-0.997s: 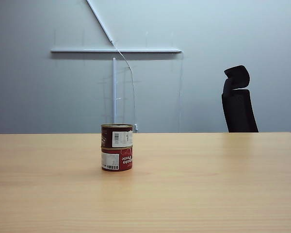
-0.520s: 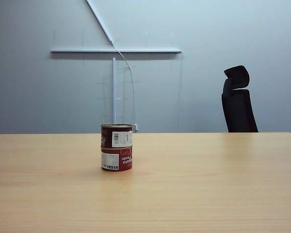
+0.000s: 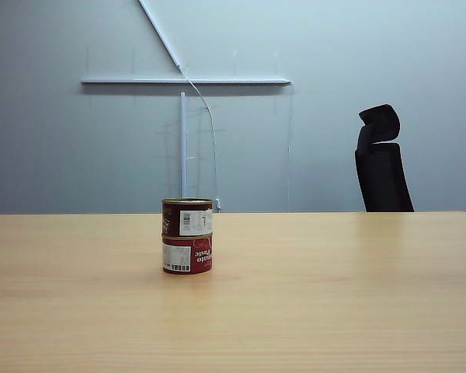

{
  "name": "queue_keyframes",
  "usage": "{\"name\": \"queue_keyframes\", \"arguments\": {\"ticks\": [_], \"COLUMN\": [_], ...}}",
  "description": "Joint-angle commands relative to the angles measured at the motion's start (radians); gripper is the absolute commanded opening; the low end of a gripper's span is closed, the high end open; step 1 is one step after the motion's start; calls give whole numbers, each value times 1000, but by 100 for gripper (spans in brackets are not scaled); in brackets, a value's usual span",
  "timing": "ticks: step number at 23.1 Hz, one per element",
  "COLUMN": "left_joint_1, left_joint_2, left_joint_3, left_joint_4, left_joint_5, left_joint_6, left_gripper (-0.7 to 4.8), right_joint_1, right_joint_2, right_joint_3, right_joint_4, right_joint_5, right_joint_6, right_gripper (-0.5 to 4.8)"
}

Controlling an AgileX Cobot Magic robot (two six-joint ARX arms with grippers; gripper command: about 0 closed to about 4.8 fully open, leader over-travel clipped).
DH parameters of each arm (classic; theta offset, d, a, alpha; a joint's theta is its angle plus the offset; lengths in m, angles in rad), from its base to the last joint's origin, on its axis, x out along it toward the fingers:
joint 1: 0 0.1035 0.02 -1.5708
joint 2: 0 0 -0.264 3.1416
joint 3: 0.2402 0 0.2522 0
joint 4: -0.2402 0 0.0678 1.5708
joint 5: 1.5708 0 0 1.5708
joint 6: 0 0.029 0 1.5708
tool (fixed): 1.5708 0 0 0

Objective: Stack a can of tomatoes on the right onto the can of tomatoes on the left.

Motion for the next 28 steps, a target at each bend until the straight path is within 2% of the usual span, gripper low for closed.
{"name": "queue_keyframes", "arguments": {"ticks": [1,6,11,22,28], "left_joint_1": [0,0,0,0,0], "left_joint_2": [2,2,2,2,2], "left_joint_3": [2,2,2,2,2], "left_joint_4": [9,9,9,9,9], "left_joint_5": [3,3,3,3,3], "left_joint_6": [6,6,6,6,6], "left_gripper": [-2,-2,-2,-2,-2], "right_joint_1": [-45,-68,-66,-55,-50], "right_joint_2": [-75,-157,-183,-183,-183], "right_joint_3": [-62,-107,-173,-181,-181], "right_joint_4": [30,38,130,127,67], "right_joint_5": [-24,-24,-27,11,29], "right_joint_6": [44,48,48,19,18], "right_gripper": [-5,-6,-6,-5,-6]}}
